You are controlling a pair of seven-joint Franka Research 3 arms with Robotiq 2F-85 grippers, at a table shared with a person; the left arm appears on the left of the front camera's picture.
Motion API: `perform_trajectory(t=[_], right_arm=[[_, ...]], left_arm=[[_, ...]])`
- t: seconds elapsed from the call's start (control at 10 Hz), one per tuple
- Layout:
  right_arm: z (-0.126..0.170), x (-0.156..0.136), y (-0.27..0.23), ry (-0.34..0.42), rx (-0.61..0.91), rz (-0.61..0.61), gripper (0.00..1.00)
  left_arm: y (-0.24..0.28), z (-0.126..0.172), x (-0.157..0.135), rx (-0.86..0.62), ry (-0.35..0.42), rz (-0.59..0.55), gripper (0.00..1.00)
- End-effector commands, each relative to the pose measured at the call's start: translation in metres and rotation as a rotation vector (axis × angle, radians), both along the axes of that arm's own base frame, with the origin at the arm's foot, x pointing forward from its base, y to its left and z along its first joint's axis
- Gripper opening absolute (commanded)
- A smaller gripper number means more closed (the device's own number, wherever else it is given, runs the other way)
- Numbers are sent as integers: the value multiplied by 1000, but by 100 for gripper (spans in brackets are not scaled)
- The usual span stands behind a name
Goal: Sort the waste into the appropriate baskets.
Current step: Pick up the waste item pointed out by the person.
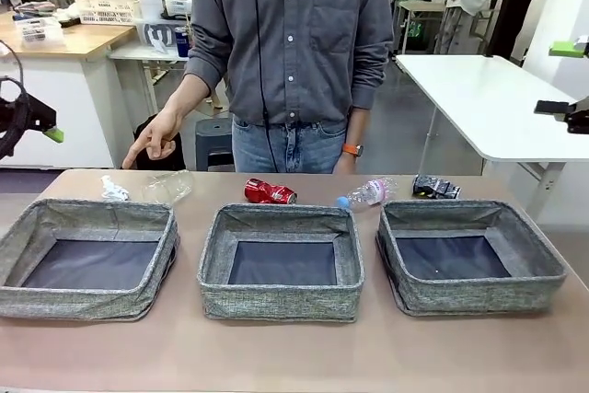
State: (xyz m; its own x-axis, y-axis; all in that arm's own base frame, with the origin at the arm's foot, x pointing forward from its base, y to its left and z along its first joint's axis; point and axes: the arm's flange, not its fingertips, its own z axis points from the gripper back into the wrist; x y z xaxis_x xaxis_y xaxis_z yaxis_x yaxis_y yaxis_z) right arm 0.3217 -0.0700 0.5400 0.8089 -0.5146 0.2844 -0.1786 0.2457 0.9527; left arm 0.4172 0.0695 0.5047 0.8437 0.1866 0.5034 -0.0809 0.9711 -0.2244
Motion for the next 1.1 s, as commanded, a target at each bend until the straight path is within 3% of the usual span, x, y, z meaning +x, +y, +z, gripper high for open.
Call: perform_trajectory(t=[0.0,0.2,0.4,0.6,0.7,0.8,1.0], right_arm=[[3,2,3,-1,24,-7,100],[3,2,3,-1,24,-7,100],[3,2,3,-1,24,-7,100],[3,2,3,-1,24,-7,100],[3,2,3,-1,24,-7,100],[3,2,3,-1,24,-7,100],[3,2,3,-1,24,-7,100]], left_arm=[[4,4,74,80,78,13,100],[9,-6,126,102,144,-68,100],[17,-39,162,63,237,-69,100],[18,-62,167,3,302,-54,100],[10,-57,163,70,239,-64,100],[10,-57,163,70,239,-64,100],[6,-88,172,54,321,-64,100]])
